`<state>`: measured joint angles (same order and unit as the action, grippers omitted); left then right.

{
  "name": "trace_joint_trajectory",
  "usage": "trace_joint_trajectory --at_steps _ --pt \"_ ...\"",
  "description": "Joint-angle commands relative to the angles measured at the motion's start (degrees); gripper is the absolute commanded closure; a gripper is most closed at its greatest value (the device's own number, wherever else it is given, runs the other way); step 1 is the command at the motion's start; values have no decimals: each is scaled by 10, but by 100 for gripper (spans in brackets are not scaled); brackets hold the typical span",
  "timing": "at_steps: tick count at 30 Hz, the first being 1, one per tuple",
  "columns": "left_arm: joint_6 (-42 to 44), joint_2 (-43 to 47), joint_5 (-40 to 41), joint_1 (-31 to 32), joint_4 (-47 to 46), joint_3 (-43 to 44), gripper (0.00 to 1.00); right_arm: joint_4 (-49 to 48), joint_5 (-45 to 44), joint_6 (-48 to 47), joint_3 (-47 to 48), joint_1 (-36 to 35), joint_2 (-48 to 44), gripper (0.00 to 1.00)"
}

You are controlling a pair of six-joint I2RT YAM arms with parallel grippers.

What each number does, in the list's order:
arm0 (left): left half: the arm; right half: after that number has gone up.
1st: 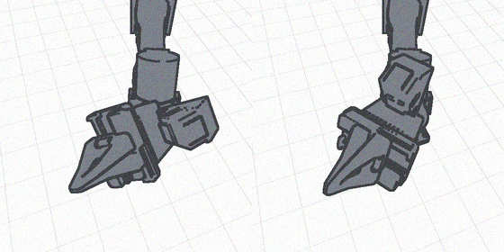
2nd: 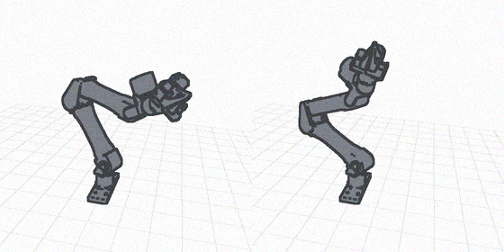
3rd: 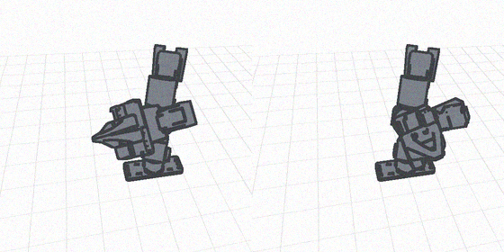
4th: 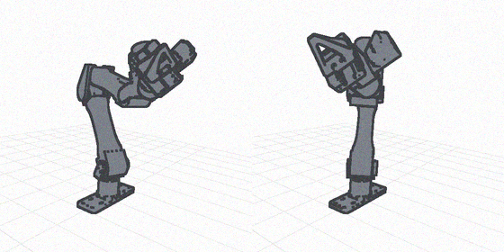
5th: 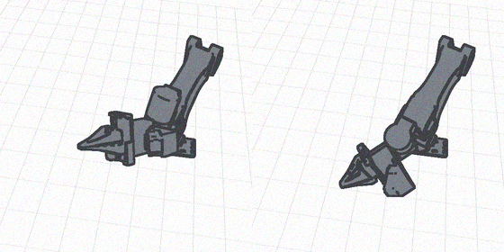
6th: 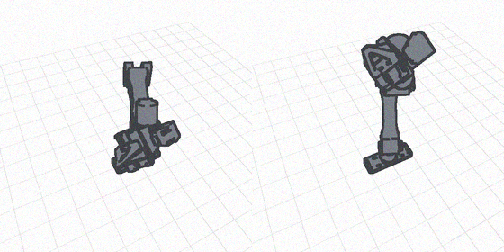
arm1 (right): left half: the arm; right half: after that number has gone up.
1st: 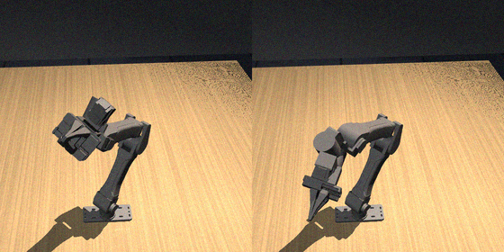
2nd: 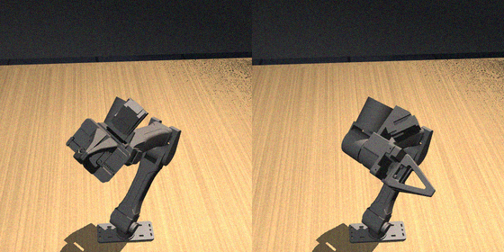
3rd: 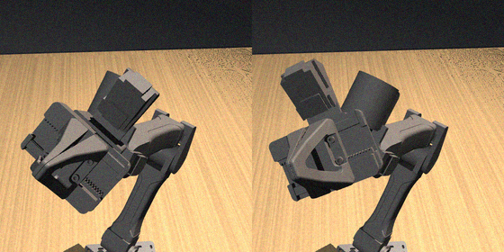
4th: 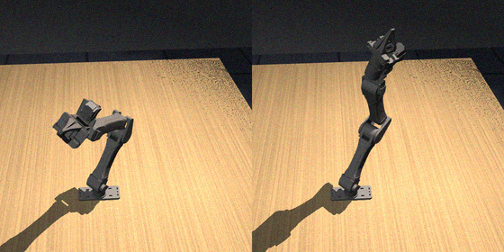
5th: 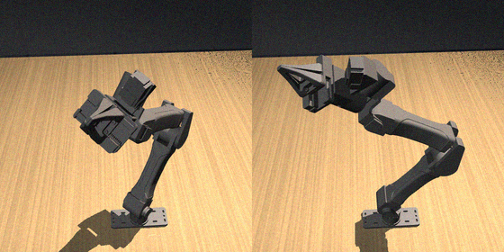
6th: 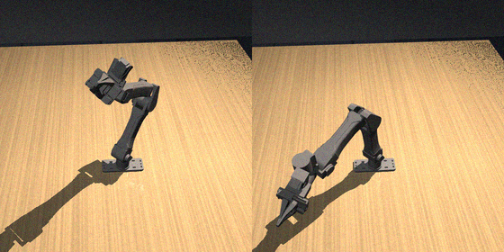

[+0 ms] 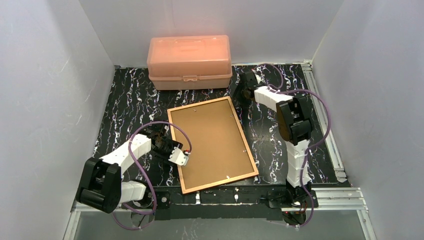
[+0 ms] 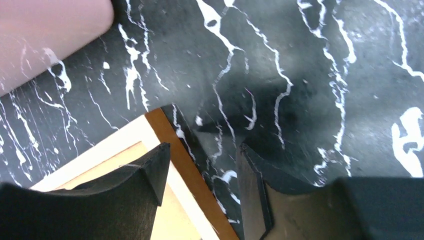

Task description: Put the photo into the frame

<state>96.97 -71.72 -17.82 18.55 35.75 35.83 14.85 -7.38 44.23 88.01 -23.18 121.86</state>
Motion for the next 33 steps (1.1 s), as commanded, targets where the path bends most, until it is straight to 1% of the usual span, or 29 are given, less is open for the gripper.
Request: trace_joint_trajectory --at_steps 1,4,8,15,19,22,26,31,33 --pt "75 5 -69 6 3 -21 48 11 21 2 43 -36 38 40" --pt "119 12 -94 6 -2 -26 43 15 32 -3 67 -59 53 40" --pt "139 -2 -118 6 -31 -16 37 5 55 -7 78 -83 66 41" --pt "75 -42 -115 4 -37 37 37 -24 120 -18 95 -116 84 41" --pt "76 -25 -124 4 -33 27 37 -28 145 -30 118 -130 93 41" --pt "67 -10 -135 4 -34 13 36 -36 156 -36 125 -138 91 37" --pt "17 14 -145 4 -42 11 36 -78 203 -47 132 -137 84 32" --pt "-79 58 -167 3 -47 13 35 -39 269 -85 221 -138 115 29" --pt "-101 72 -172 4 -39 9 35 -15 310 -97 266 -139 139 29"
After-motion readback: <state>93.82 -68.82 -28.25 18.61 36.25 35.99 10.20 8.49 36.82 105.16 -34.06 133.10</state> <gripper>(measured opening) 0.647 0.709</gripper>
